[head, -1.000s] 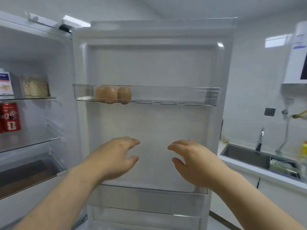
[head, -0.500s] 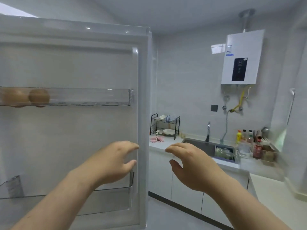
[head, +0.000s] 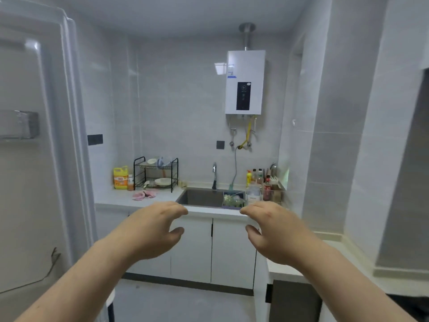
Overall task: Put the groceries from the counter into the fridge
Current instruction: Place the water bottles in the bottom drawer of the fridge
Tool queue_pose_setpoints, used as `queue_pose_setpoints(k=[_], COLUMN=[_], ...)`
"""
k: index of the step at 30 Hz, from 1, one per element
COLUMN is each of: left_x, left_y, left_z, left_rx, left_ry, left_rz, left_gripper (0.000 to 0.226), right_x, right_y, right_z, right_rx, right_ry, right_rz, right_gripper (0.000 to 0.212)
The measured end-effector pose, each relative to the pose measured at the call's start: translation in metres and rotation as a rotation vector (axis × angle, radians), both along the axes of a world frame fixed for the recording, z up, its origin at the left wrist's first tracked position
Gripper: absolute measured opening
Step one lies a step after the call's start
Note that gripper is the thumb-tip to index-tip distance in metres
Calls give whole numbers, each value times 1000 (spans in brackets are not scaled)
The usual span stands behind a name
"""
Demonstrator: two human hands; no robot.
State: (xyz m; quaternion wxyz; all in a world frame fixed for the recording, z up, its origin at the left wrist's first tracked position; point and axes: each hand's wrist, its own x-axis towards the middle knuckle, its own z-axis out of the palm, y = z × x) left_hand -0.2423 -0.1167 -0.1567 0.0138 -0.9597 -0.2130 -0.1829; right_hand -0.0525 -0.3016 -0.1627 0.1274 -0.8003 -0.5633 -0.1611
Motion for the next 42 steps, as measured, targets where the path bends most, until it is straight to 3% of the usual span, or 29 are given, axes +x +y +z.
queue_pose_setpoints(k=[15,23,27,42], left_x=[181,266,293,329], left_y=[-57,-92,-111,-268], left_z=[-30,-55,-71,-101], left_rx=[-62,-97,-107,-158], left_ry=[26,56,75,107], left_rz=[-380,-650,-770,-1297], left_gripper=[48,45,46,31], right_x=[77,79,64,-64], right_y=[-172,-235,-264,-365], right_z=[-39,-54,-62,-83], right_rx=[-34,33,41,84], right_ry=[176,250,271,315], right_rz=[-652,-1007,-1159,-1693], right_gripper=[48,29,43,42])
